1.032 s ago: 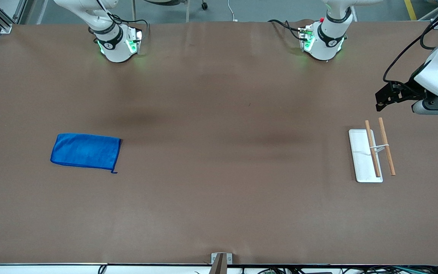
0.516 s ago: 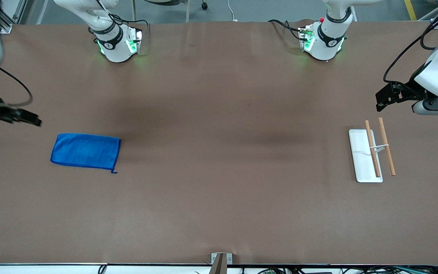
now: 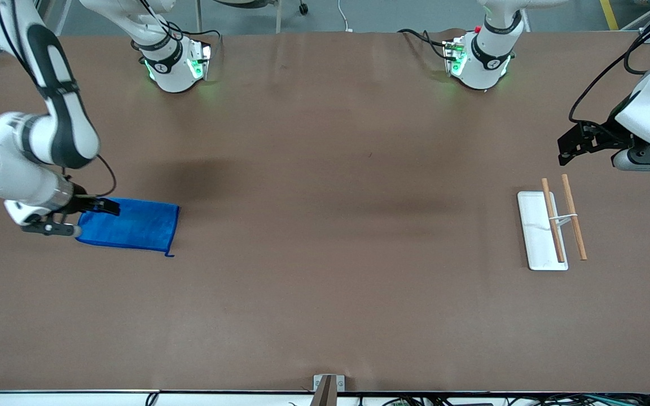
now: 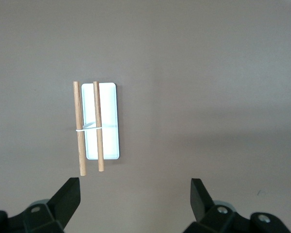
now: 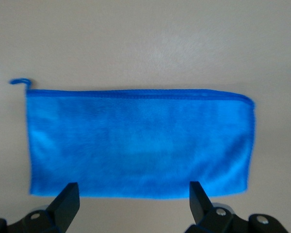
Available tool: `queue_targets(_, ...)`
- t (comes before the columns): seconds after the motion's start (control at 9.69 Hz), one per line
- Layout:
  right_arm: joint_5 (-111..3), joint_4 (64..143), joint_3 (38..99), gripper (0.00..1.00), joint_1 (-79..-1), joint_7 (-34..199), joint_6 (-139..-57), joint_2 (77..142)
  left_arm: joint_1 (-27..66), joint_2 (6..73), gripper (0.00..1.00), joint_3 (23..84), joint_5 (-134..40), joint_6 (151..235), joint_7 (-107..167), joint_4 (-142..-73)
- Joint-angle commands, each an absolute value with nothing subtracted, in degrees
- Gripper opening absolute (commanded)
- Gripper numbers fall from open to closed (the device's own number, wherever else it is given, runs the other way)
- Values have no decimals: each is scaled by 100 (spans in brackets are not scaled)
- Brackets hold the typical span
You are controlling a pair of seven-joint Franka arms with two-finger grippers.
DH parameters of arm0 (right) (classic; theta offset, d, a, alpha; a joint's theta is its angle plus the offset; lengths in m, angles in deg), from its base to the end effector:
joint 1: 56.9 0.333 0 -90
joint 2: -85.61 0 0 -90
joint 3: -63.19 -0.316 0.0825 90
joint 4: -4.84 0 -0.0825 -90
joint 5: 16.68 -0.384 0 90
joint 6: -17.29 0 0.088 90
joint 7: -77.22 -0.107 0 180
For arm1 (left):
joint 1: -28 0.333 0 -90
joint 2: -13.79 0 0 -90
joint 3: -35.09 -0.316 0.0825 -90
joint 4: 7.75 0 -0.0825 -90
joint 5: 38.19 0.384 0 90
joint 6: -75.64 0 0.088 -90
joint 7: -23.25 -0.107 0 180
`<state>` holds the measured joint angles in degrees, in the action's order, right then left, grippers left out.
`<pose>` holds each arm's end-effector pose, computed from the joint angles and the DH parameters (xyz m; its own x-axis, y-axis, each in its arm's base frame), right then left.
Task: Right arm passes towel to left arm to hang
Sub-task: 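Lower the right gripper onto the blue towel edge and grasp it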
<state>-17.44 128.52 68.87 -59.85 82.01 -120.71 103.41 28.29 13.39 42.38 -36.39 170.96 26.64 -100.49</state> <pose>0.5540 -0.0839 0.2483 0.9954 -0.0736 -0.0606 -0.0727 -0.9972 0.0170 0.5570 -0.0655 0.6141 0.9964 -0.0658 0.0537 -0.0643 -0.9975 -0.0291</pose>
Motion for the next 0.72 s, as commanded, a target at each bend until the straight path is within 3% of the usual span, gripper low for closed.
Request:
queue_targets(0.0,-1720,13184,6872,100,-6015,8328,-12980,10643,2870,1362,100,4247,-3714,17188,2615,-10241)
queue_targets(0.41,-1764,13219,6864,99,-6033,8372,-13476,11057,2862,1362,100,4247,-3714,17179,2615,-10250)
queue_targets(0.62,-1764,13403,6864,79,-6050,8372,-13807,11109,2862,1362,100,4247,-3714,17179,2624,-10249)
